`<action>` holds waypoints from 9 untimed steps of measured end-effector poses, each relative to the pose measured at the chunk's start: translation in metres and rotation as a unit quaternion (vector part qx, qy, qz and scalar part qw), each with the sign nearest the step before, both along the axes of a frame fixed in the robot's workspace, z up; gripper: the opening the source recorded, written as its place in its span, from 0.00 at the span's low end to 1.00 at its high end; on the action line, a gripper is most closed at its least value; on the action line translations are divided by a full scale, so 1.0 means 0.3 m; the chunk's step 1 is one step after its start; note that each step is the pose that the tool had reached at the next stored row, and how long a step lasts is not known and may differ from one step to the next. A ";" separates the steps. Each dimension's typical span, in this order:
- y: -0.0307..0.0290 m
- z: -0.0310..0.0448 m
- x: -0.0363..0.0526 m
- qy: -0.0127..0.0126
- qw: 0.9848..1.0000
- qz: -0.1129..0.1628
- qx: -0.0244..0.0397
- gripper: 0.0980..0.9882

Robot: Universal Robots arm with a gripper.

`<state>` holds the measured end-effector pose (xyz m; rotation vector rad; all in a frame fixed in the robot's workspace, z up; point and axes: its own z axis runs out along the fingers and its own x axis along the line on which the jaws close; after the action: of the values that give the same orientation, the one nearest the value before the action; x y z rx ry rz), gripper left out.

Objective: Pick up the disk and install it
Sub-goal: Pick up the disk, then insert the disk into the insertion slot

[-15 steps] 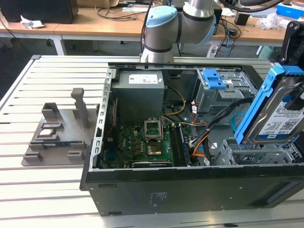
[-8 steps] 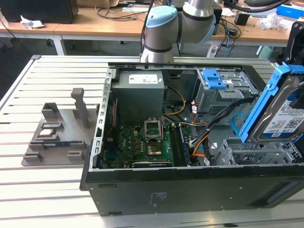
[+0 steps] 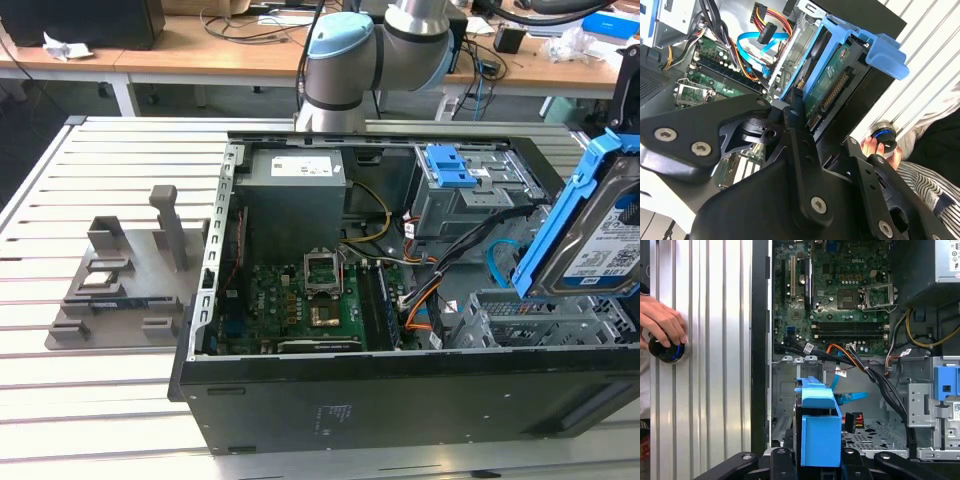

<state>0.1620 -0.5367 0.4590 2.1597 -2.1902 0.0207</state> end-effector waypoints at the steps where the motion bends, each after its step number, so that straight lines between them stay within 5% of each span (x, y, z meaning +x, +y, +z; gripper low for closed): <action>1: 0.000 0.000 0.000 0.000 1.000 0.000 0.000 0.29; 9: 0.000 -0.001 0.000 0.000 1.000 0.000 0.000 0.29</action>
<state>0.1621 -0.5367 0.4587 2.1597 -2.1901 0.0206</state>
